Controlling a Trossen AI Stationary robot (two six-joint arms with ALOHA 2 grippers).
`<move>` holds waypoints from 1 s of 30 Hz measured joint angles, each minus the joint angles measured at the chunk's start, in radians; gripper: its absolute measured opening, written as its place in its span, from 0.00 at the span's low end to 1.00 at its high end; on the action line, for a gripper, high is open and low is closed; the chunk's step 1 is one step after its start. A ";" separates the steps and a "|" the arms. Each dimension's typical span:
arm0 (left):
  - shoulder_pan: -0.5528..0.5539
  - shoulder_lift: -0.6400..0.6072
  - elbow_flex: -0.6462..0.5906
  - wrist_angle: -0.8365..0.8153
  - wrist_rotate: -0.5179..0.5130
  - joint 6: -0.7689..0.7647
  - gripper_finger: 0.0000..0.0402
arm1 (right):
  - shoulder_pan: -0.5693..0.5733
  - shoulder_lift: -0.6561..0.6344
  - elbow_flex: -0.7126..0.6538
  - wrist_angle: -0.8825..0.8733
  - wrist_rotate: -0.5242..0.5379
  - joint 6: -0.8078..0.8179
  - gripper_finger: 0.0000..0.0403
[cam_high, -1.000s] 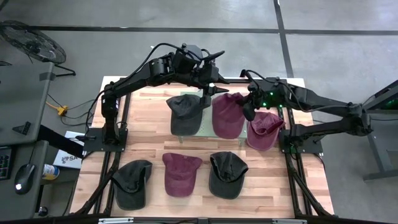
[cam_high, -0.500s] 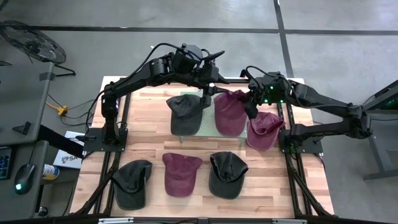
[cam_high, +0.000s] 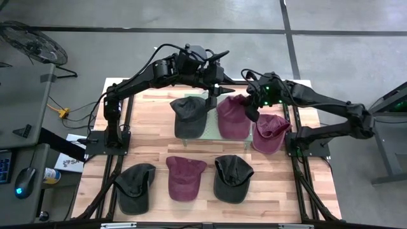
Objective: Pick & Place hat
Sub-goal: Put the right red cap on the shelf
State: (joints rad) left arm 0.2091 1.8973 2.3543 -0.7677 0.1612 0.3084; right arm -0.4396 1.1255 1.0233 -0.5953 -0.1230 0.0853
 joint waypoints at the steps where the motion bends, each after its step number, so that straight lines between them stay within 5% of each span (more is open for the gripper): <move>1: 0.000 0.000 0.000 0.000 0.000 0.000 0.32 | 0.000 0.005 0.000 0.001 0.000 -0.004 0.01; 30: 0.000 0.000 0.000 0.000 -0.010 0.001 0.32 | 0.001 0.006 0.078 -0.063 0.014 -0.021 0.53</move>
State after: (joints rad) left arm 0.2092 1.8977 2.3543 -0.7681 0.1516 0.3089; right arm -0.4389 1.1313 1.1009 -0.6581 -0.1090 0.0642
